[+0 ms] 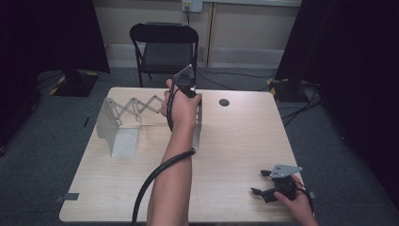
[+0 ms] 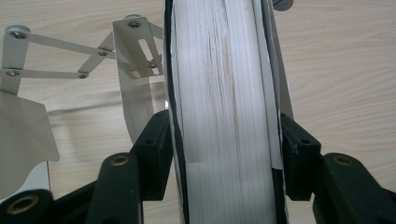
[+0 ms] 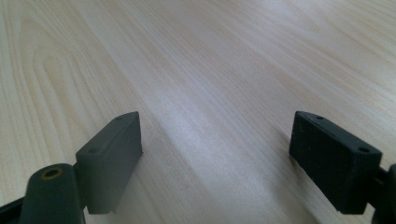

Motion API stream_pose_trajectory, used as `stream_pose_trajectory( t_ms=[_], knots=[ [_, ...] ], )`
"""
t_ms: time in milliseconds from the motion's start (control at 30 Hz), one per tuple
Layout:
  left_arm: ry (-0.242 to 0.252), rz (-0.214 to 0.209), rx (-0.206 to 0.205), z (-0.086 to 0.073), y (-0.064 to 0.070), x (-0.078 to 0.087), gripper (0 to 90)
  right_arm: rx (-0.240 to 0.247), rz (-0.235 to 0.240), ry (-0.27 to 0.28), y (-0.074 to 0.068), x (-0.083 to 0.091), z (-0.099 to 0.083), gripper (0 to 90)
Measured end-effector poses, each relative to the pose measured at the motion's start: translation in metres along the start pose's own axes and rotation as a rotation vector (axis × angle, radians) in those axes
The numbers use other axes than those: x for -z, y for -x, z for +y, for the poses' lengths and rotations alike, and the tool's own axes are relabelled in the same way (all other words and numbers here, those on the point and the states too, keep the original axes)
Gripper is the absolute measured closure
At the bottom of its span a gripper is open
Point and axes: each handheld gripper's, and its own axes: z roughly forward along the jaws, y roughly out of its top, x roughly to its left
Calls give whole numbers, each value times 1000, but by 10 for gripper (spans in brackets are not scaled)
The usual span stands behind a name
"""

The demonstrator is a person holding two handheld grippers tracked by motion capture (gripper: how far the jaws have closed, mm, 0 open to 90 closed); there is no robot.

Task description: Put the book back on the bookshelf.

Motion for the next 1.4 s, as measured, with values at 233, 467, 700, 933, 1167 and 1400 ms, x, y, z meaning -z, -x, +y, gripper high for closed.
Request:
stream_pose_trajectory(
  t_ms=[233, 467, 700, 933, 1167, 1400],
  knots=[
    [15, -14, 4, -1, -2, 4, 452, -1, -2, 0, 0, 0, 0, 166],
    [37, -7, 0, -1, -2, 9, 418, -2, -2, 0, 0, 0, 0, 166],
    [45, -18, 6, -4, -4, 11, 397, -4, -4, -1, -1, 0, 0, 167],
    [47, -15, -16, -5, -6, 12, 380, -3, -4, -1, -1, 0, 0, 167],
    [49, -28, -22, -8, -7, 14, 368, -3, -4, 0, -1, 0, 0, 167],
    [56, -47, -15, -11, -10, 16, 355, -3, -4, -1, -1, 0, 0, 167]
  ],
)
